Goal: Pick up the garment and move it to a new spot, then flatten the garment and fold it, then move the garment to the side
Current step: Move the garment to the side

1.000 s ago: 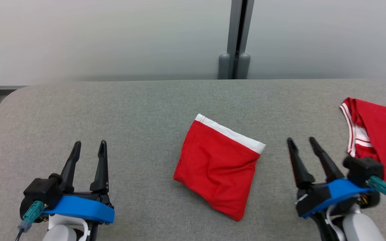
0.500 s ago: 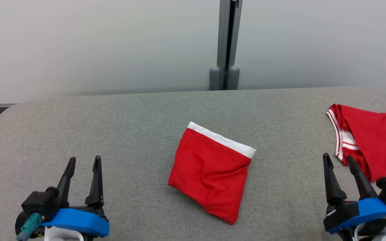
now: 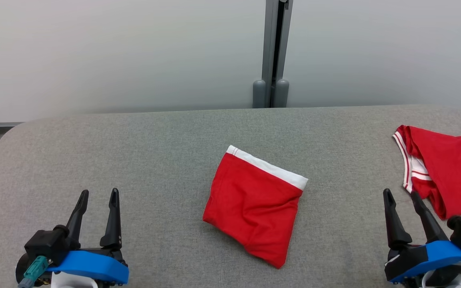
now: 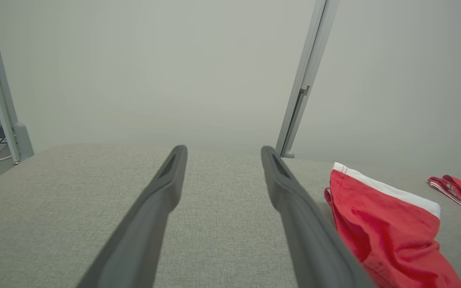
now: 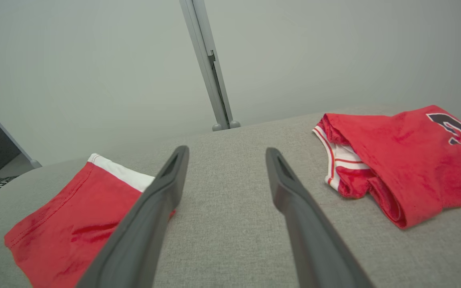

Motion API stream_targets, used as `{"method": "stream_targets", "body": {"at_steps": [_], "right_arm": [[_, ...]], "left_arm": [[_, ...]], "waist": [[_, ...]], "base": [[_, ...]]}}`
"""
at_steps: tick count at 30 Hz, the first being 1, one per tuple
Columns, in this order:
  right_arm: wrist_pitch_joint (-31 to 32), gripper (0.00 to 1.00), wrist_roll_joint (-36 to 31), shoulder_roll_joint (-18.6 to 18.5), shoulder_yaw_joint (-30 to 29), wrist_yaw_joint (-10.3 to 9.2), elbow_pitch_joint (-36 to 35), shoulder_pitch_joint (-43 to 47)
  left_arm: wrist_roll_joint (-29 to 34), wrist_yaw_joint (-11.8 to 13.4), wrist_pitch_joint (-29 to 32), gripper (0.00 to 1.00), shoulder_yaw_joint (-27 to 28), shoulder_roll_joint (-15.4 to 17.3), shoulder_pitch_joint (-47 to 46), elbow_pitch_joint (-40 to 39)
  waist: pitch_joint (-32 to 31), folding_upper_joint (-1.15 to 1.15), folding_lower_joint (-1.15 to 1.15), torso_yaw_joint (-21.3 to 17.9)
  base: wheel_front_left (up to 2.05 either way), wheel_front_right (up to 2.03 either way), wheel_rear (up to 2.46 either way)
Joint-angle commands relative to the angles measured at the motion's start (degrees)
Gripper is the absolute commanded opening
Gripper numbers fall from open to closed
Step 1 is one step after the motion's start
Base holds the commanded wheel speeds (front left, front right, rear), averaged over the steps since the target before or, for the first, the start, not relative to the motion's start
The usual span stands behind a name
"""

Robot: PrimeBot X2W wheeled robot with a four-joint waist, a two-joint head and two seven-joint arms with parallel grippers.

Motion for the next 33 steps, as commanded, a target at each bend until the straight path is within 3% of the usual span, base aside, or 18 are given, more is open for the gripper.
{"method": "stream_targets", "body": {"at_steps": [1, 7, 16, 25, 33], "right_arm": [[0.36, 1.00, 0.36, 0.05, 0.20, 0.00, 0.15, 0.77], [4.49, 1.00, 5.37, 0.03, 2.37, 0.00, 1.03, 0.40], [11.98, 1.00, 6.88, 0.00, 9.81, 0.00, 5.61, -3.49], [17.52, 1.00, 10.95, -0.02, 14.77, 0.01, 22.67, -14.69], [15.13, 1.00, 14.06, -0.03, 17.93, 0.01, 37.16, -25.10]], "left_arm": [[0.24, -0.09, -0.25, 1.00, -0.04, 0.23, -0.32, 0.03], [0.28, -0.09, -0.25, 1.00, -0.27, 0.25, -0.23, 0.13], [0.58, -0.09, -0.25, 1.00, -0.84, 0.12, -0.85, -0.13], [0.11, -0.09, -0.25, 1.00, -2.87, 0.14, -3.51, -0.75], [-0.18, -0.09, -0.25, 1.00, -4.49, -0.60, -5.35, -1.07]], "waist": [[0.05, 0.00, 0.00, 0.07], [0.02, 0.00, 0.00, 0.24], [0.51, 0.00, 0.00, 0.65], [3.56, 0.00, 0.00, 3.00], [6.87, 0.00, 0.00, 5.59]], "base": [[0.00, 0.00, 0.00], [0.00, 0.00, 0.00], [0.00, 0.00, 0.00], [0.00, 0.00, 0.00], [0.00, 0.00, 0.00]]}}
